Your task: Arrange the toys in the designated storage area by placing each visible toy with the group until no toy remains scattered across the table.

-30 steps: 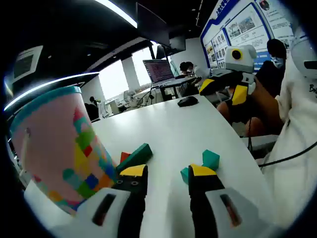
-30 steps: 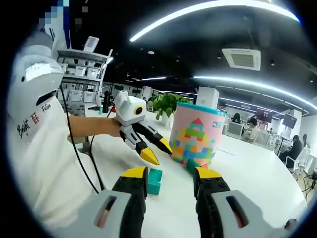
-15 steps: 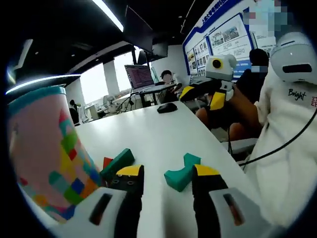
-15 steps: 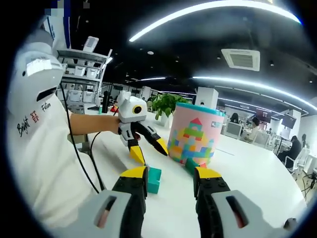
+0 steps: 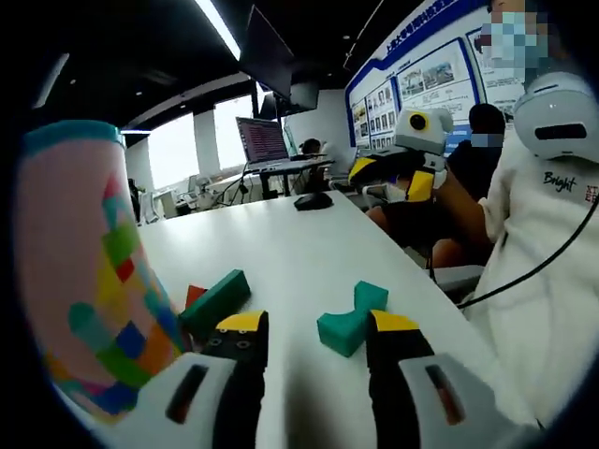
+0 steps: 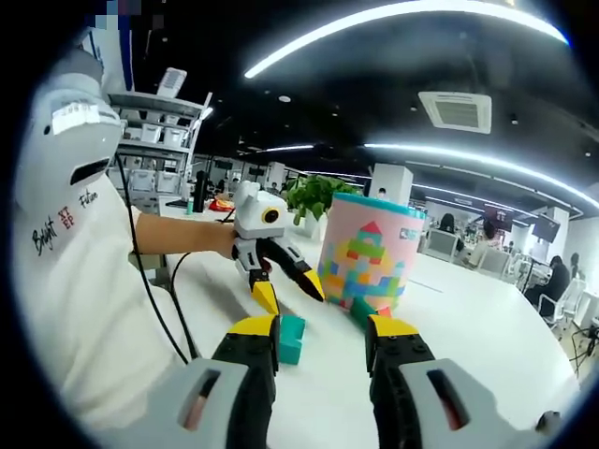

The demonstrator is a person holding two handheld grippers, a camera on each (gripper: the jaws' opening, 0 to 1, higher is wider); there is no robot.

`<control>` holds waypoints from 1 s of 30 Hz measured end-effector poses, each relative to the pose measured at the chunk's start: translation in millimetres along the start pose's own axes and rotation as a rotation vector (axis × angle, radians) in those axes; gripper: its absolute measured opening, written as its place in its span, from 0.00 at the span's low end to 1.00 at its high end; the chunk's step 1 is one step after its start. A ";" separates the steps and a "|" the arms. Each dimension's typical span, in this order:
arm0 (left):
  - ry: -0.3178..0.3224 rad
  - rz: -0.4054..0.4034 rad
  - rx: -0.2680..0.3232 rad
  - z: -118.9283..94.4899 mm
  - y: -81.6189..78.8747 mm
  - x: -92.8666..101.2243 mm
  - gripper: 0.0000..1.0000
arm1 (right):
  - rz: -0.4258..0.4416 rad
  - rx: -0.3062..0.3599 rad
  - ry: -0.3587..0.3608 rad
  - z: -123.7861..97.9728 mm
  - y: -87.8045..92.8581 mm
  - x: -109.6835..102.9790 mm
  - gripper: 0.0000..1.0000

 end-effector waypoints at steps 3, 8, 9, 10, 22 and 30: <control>-0.023 -0.019 0.040 3.6 -2.3 -1.0 0.38 | 0.002 0.001 0.001 0.1 0.4 -0.3 0.37; -0.001 -0.029 0.044 6.6 -2.3 2.3 0.38 | -0.001 -0.003 0.000 0.2 0.8 -0.9 0.37; 0.001 -0.022 0.041 6.3 -2.5 2.5 0.38 | 0.000 -0.002 0.001 -0.1 0.7 -0.6 0.37; 0.005 -0.012 0.038 5.5 -3.0 2.6 0.39 | 0.000 -0.001 0.003 -0.5 0.5 -0.3 0.37; 0.113 0.048 0.026 -2.2 -2.0 -2.1 0.42 | 0.007 -0.006 0.006 2.9 2.2 2.7 0.37; 0.157 0.072 -0.010 27.6 -0.4 -7.0 0.42 | 0.006 -0.007 0.002 3.3 1.9 2.3 0.37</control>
Point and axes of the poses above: the point that each gripper's makers call its tool centre point, and the gripper's own axes: z roughly forward along the fingers, x roughly to its right, y roughly out of its underside, the point moved 5 cm from there along -z, roughly backward along the fingers, and after that the axes turned 7 degrees about -x, right-handed, at the moved point
